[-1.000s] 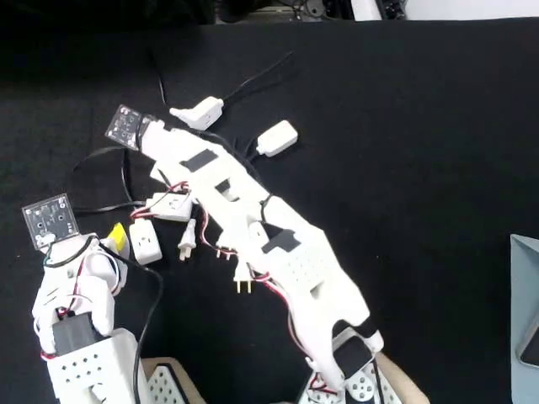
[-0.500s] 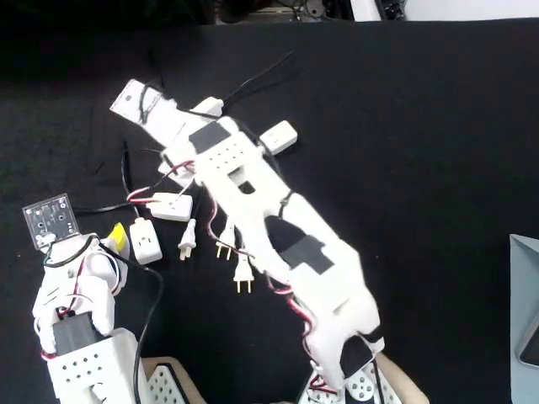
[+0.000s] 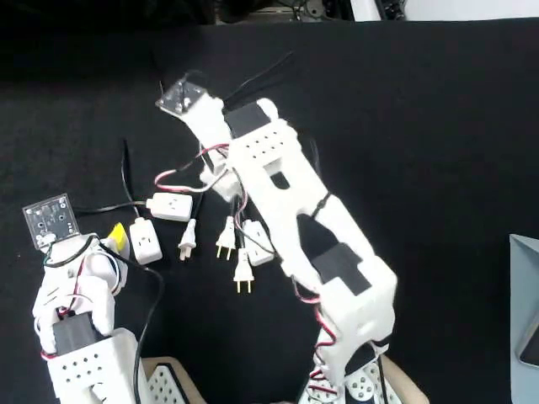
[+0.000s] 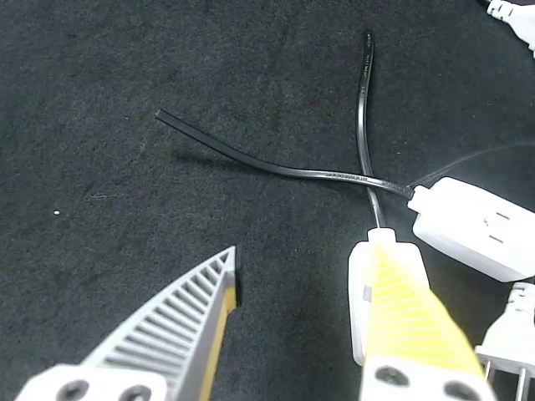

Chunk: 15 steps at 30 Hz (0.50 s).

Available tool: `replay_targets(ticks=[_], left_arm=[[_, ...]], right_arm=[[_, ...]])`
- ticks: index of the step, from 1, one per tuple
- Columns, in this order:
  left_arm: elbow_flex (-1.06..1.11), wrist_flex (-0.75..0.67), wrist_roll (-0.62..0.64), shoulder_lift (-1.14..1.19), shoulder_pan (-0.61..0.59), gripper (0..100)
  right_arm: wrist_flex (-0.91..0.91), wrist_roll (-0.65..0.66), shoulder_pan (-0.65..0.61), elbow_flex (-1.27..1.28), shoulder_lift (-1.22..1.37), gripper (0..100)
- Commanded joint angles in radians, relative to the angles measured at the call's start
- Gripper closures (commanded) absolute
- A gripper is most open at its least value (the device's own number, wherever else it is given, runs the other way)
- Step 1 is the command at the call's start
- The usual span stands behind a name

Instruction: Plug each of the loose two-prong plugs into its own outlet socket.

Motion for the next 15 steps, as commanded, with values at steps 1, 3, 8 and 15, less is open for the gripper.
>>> replay_targets(ticks=[1, 3, 8, 15], left_arm=[[-0.005, -0.023, -0.014, -0.006, -0.004, 75], [-0.005, -0.023, -0.014, -0.006, -0.004, 75], [-0.005, -0.023, -0.014, -0.006, -0.004, 75], [-0.005, -0.023, -0.014, -0.006, -0.005, 75]], right_arm=[[-0.002, -0.020, 0.029, 0.143, -0.176, 98.7], [-0.051, -0.020, 0.037, 0.257, -0.271, 98.7], [-0.250, -0.017, 0.120, 0.575, -0.461, 98.7], [-0.390, -0.015, 0.236, 0.780, -0.476, 98.6]])
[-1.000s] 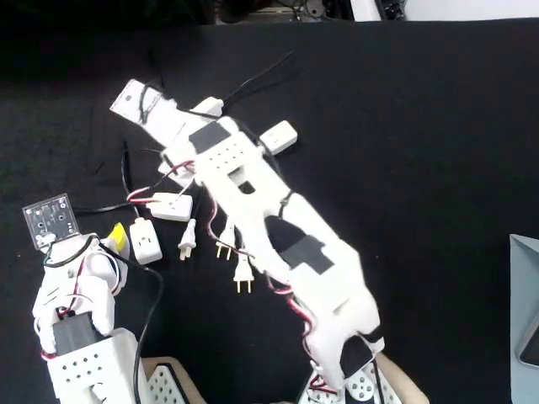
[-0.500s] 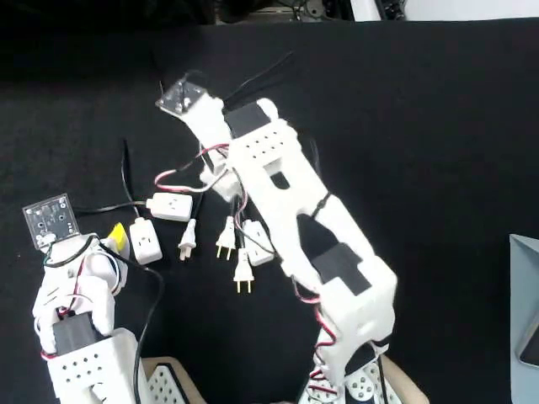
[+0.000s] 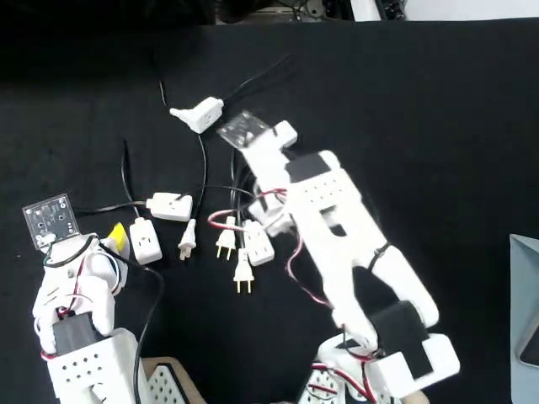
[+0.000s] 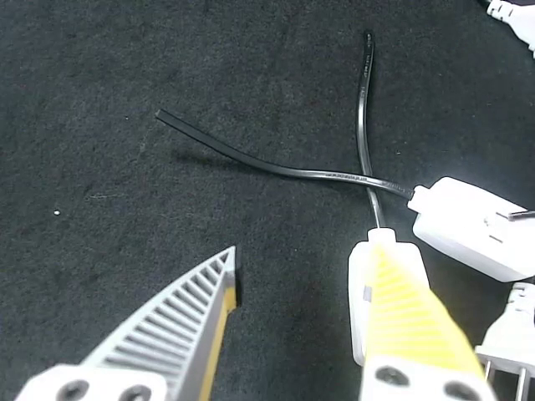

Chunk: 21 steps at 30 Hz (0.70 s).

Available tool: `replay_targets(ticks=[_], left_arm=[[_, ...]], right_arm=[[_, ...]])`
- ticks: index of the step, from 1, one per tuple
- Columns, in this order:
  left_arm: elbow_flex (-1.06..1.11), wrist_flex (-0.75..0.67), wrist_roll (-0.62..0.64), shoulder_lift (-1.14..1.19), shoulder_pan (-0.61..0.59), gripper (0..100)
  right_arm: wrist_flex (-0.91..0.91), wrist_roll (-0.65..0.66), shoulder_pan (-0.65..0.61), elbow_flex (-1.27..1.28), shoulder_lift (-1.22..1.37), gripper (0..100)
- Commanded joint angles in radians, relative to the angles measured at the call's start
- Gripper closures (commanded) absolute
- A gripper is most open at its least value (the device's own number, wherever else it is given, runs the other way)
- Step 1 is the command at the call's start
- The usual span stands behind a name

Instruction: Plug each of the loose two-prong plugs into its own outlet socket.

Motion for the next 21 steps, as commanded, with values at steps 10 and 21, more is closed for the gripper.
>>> replay_targets(ticks=[10, 21], left_arm=[[-0.005, -0.023, -0.014, -0.006, -0.002, 75], [-0.005, -0.023, -0.014, -0.006, -0.001, 75]], right_arm=[[-0.106, -0.006, 0.115, 0.113, 0.071, 85.8], [-0.103, -0.005, 0.115, 0.122, 0.105, 85.8]])
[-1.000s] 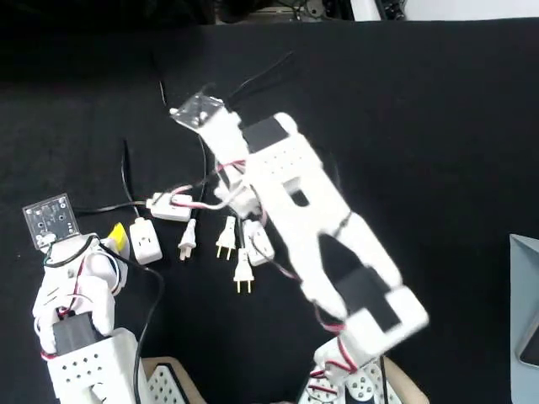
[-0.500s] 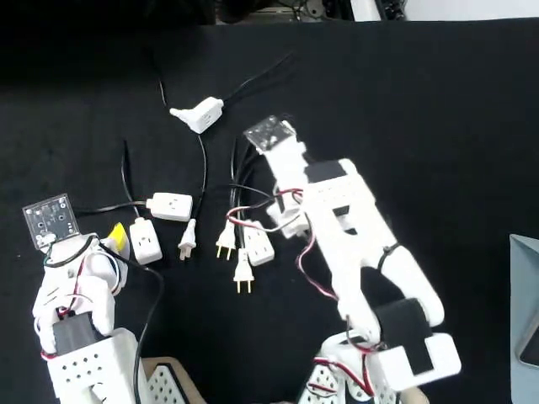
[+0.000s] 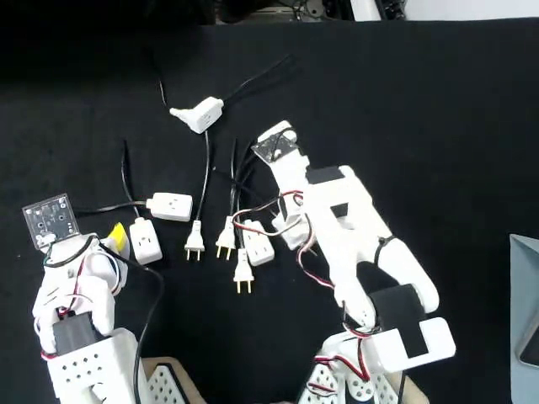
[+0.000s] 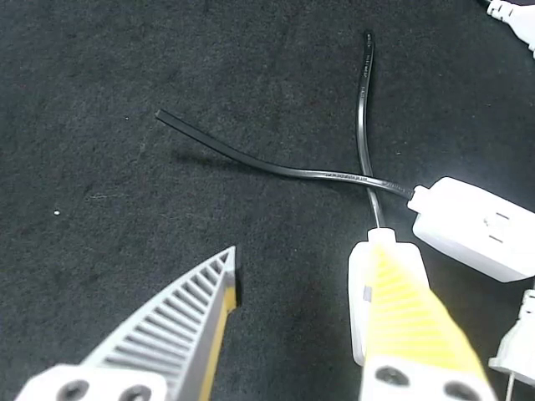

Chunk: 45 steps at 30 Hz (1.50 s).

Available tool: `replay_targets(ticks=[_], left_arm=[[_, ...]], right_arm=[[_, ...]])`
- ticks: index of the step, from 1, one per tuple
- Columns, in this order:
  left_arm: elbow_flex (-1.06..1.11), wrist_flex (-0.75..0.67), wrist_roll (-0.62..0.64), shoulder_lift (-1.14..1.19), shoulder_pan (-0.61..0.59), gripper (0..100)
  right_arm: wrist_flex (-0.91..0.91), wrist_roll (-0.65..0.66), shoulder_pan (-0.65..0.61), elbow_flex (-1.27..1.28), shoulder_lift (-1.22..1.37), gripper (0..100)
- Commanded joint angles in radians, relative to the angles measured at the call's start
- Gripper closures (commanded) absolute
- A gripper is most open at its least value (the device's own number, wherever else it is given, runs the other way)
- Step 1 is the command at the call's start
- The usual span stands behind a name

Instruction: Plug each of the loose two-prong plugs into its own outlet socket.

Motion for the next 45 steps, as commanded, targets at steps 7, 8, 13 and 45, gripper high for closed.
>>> replay_targets(ticks=[7, 8, 13, 45], left_arm=[[-0.005, -0.023, -0.014, -0.006, -0.001, 75], [-0.005, -0.023, -0.014, -0.006, 0.001, 75], [-0.005, -0.023, -0.014, -0.006, 0.001, 75], [-0.005, -0.023, -0.014, -0.006, -0.004, 75]], right_arm=[[0.068, -0.005, 0.063, -0.041, -0.001, 85.7], [0.083, -0.005, 0.077, -0.056, 0.001, 85.7], [0.094, 0.037, 0.115, -0.091, 0.004, 85.7], [0.097, -0.005, 0.000, 0.002, 0.004, 91.0]])
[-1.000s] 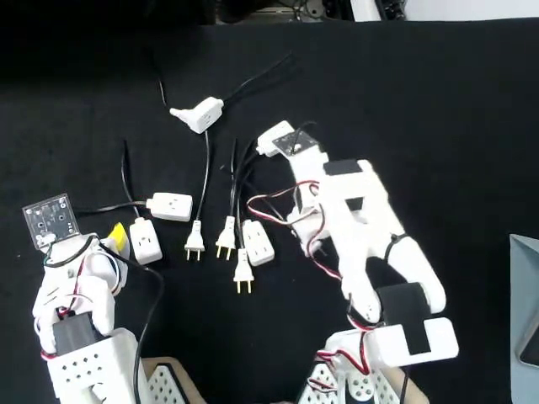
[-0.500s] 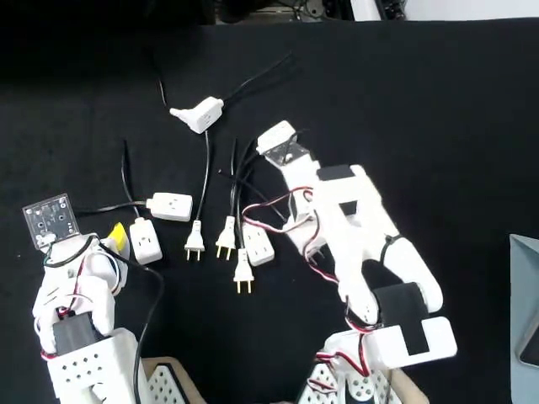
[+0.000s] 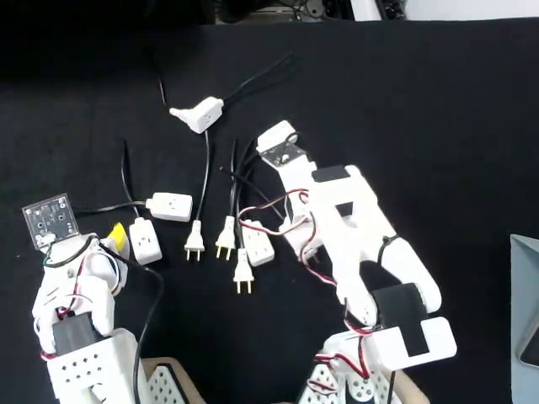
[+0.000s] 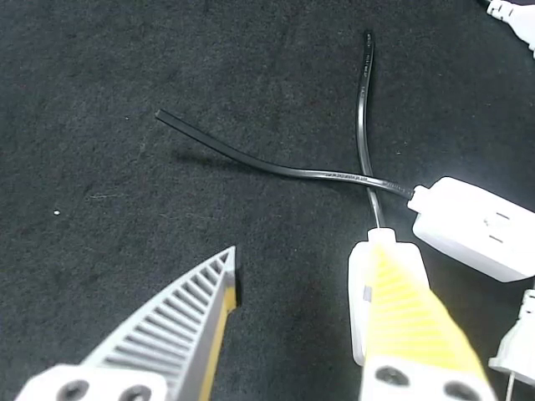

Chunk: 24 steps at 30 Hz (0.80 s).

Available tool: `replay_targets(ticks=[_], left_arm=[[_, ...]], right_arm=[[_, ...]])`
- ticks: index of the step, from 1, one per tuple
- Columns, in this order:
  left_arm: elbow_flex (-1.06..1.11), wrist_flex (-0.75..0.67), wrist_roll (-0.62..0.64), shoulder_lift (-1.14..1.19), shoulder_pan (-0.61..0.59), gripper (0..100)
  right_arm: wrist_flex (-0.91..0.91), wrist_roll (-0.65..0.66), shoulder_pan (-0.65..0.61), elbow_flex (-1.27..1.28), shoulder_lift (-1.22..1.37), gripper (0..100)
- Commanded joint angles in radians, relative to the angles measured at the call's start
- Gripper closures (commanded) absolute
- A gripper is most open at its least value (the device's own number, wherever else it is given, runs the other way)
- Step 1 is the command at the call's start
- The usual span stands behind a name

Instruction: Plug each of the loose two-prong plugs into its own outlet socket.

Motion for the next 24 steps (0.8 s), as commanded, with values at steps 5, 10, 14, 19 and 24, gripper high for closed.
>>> replay_targets(ticks=[5, 10, 14, 19, 24], left_arm=[[-0.005, -0.023, -0.014, -0.006, -0.004, 75], [-0.005, -0.023, -0.014, -0.006, -0.004, 75], [-0.005, -0.023, -0.014, -0.006, -0.004, 75], [-0.005, -0.023, -0.014, -0.006, -0.004, 75], [-0.005, -0.023, -0.014, -0.006, -0.004, 75]], right_arm=[[0.011, -0.054, -0.084, -0.001, -0.004, 85.1], [0.008, -0.063, -0.120, -0.001, 0.031, 87.9], [0.003, -0.063, -0.124, -0.007, 0.111, 88.4], [0.008, -0.063, -0.120, -0.024, 0.136, 88.4], [0.029, -0.061, -0.092, -0.025, 0.038, 88.1]])
